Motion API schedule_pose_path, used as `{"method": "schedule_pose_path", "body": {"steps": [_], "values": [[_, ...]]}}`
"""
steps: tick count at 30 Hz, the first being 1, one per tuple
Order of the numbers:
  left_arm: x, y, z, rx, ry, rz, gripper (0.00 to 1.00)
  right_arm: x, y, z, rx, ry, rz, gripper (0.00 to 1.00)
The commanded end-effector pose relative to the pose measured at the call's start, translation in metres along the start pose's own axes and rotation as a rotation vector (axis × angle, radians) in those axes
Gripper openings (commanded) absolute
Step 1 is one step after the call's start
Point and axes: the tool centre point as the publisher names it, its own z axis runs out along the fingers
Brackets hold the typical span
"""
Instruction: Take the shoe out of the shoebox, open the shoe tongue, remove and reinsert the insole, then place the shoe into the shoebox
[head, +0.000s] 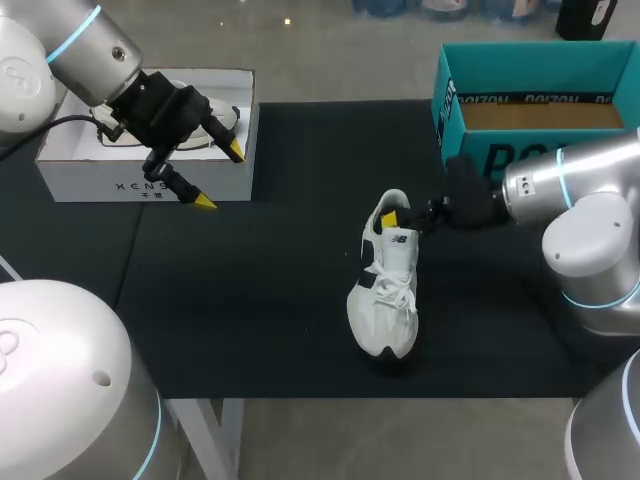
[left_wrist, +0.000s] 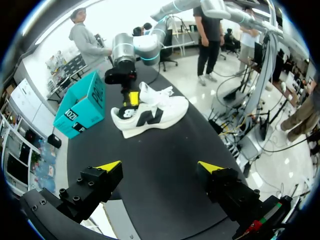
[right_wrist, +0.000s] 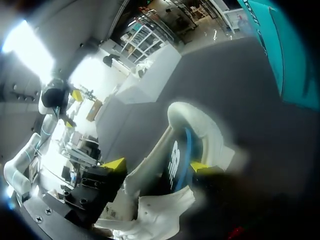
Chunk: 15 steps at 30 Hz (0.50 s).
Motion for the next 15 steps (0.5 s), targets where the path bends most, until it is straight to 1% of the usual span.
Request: {"method": "schedule_pose_path", "body": {"steps": [1,6,10,12,15], "values": [[0.0,0.0,0.0,-0.002,0.001,0.0,1.0,0.006,0.002,-0.004,-0.01,-0.012,-0.011,1.0],[0.0,0.0,0.0,-0.002,0.001,0.0,1.0,0.01,0.011,-0.014,-0.035,-0.026,-0.031,1.0],[0.0,0.0,0.0,-0.002,0.001,0.0,1.0,0.011,0.021,-0.027,-0.055,-0.071,-0.042,1.0],[0.0,0.0,0.0,-0.002,0.001,0.0,1.0,0.011,0.025,-0.034,-0.046,-0.104,-0.032,1.0],[0.0,0.0,0.0,-0.002,0.001,0.0,1.0,0.007,0.031,-0.043,-0.01,-0.165,0.017,1.0]]}}
